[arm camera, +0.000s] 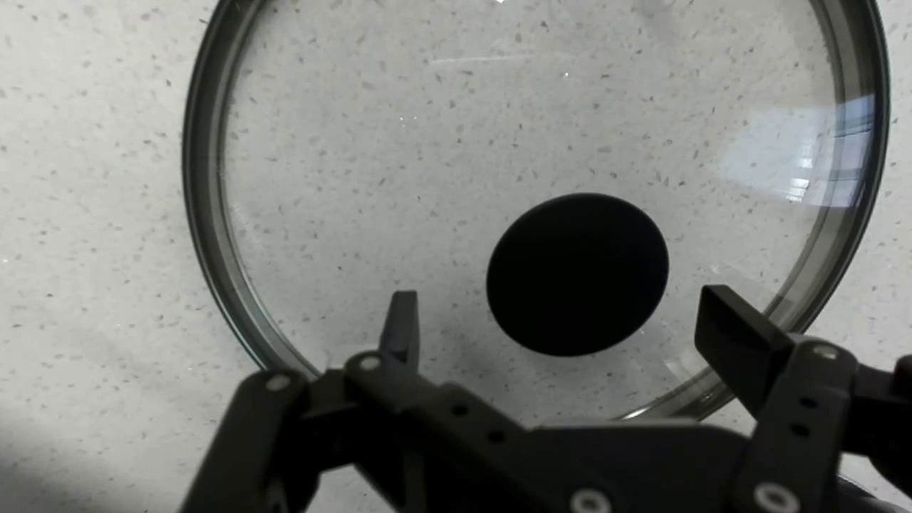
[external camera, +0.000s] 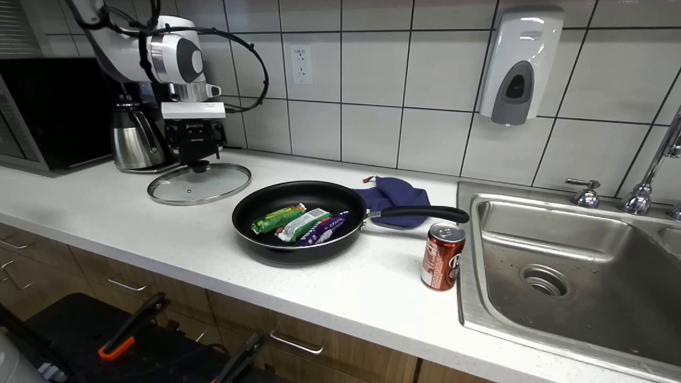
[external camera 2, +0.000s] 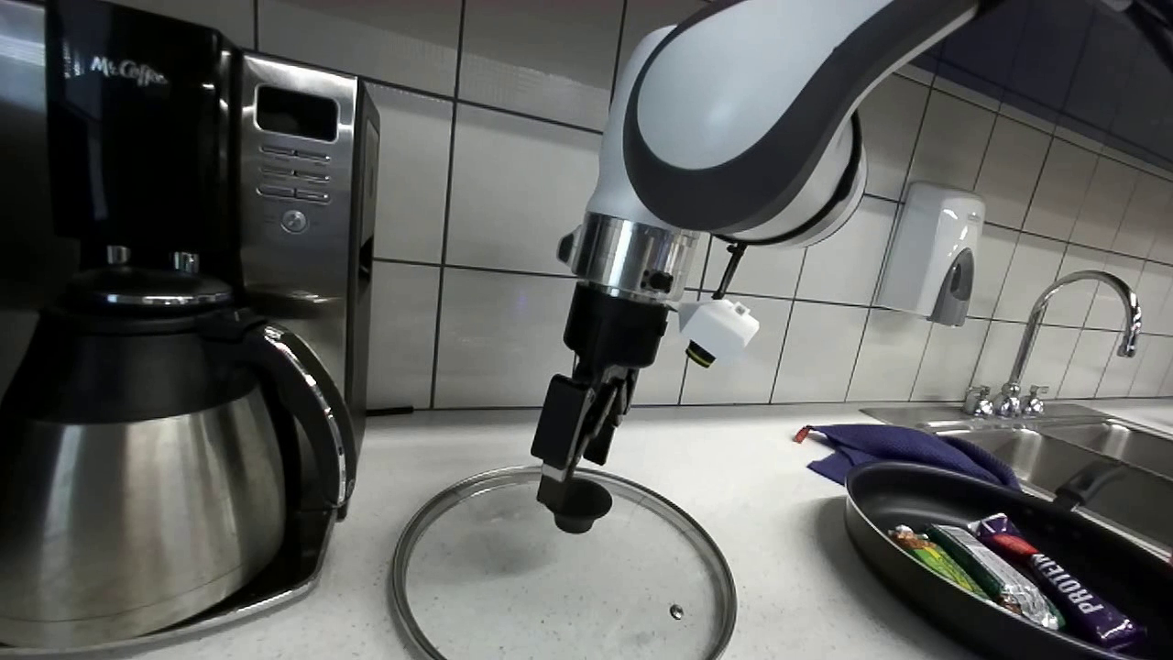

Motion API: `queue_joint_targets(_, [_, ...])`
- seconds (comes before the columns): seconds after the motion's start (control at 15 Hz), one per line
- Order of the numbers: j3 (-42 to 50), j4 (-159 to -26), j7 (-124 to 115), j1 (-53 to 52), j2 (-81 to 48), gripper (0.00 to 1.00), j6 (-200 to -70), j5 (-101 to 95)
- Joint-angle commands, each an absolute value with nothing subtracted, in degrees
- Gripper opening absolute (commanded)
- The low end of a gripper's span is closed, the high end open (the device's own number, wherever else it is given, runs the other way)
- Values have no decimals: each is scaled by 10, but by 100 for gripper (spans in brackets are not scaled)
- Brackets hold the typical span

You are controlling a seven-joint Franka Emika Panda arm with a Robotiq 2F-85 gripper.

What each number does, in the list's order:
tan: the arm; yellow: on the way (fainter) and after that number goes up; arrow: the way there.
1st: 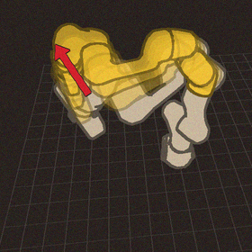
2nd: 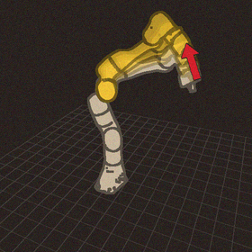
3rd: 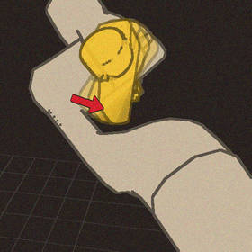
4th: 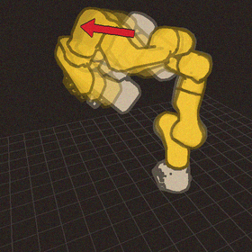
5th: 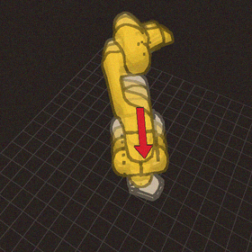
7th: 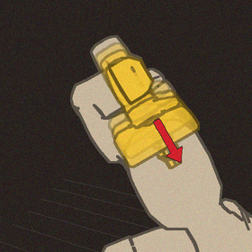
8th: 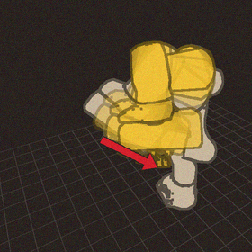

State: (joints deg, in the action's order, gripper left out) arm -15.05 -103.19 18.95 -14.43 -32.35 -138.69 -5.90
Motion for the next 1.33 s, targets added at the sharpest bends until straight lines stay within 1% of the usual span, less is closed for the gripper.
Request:
queue_joint_targets(0.0, [-144,-997,188,-155,-346,100,-1359,-75])
queue_joint_targets(0.47, [-142,-986,184,-164,-353,100,-1324,-86])
queue_joint_targets(0.93, [-143,-985,189,-161,-355,100,-1322,-83])
queue_joint_targets(1.0, [-142,-985,189,-162,-354,75,-1323,-86])
queue_joint_targets(1.07, [-142,-986,189,-162,-354,74,-1323,-85])
queue_joint_targets(1.27, [-141,-986,190,-161,-353,51,-1325,-85])
